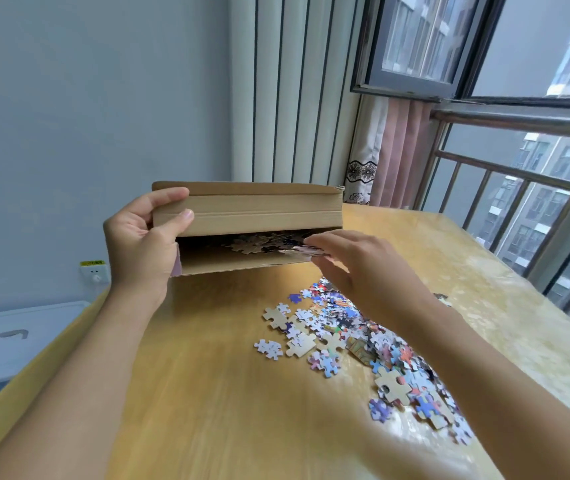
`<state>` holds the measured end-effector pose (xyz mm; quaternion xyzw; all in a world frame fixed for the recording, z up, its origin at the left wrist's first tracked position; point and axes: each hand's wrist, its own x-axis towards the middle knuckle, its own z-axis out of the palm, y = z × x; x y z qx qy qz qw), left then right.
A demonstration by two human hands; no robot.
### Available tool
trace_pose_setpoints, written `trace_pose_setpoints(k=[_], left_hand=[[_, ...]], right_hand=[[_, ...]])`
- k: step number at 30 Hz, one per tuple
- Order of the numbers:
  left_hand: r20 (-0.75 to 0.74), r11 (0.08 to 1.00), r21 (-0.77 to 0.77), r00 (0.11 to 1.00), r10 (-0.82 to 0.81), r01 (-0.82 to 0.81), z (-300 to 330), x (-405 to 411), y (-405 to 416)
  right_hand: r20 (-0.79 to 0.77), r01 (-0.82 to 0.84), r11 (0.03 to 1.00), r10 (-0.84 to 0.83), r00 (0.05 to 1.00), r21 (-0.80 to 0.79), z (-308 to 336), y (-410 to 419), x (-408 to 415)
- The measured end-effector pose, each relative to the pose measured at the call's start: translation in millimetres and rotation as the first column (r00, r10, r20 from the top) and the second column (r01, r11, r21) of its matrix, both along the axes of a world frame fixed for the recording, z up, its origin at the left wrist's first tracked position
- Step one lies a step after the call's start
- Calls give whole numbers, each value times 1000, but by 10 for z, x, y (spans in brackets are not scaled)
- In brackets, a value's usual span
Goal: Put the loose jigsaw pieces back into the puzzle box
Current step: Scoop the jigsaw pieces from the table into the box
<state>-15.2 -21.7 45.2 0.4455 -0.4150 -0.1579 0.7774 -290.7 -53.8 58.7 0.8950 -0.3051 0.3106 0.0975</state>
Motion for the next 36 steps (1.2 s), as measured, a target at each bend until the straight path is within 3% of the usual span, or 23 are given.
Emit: trace_pose_setpoints(k=[3, 7, 14, 19, 21, 26, 28, 31, 34, 36], left_hand=[[-26, 1000, 1, 1000, -11, 11, 45, 52, 12], [-47, 999, -15, 998, -31, 30, 66, 71, 34], [-50, 999, -20, 998, -34, 33, 57, 75, 35], [-50, 1000, -21, 999, -21, 20, 49, 82, 44], [-50, 1000, -23, 998, -22, 21, 43, 82, 38], [-47, 999, -13, 998, -30, 29, 14, 39, 24], [-52, 999, -6, 998, -36, 35, -5, 42, 9], [-60, 999, -9, 997, -38, 37, -16, 58, -1], [-57, 999, -16, 998, -31, 30, -12, 54, -7], [-53, 1000, -17, 998, -27, 26, -14, 44, -5]], right_hand=[[-227, 83, 985, -115, 967, -148, 39, -172, 200], [-343, 156, 973, -206, 916, -169, 36, -280, 390], [-198, 279, 931, -327, 924, -235, -75, -378, 515], [-117, 181, 957, -211, 970, -229, -148, -407, 411], [-193, 160, 964, -202, 960, -211, -124, -433, 390], [-515, 259, 961, -273, 813, -102, -49, -341, 452], [-525, 272, 959, -273, 806, -82, 27, -223, 473], [-396, 170, 985, -173, 902, -43, 45, 15, 463], [-331, -58, 946, 169, 928, 319, -154, 252, 493], [-392, -11, 865, 239, 888, 502, -371, 254, 517]])
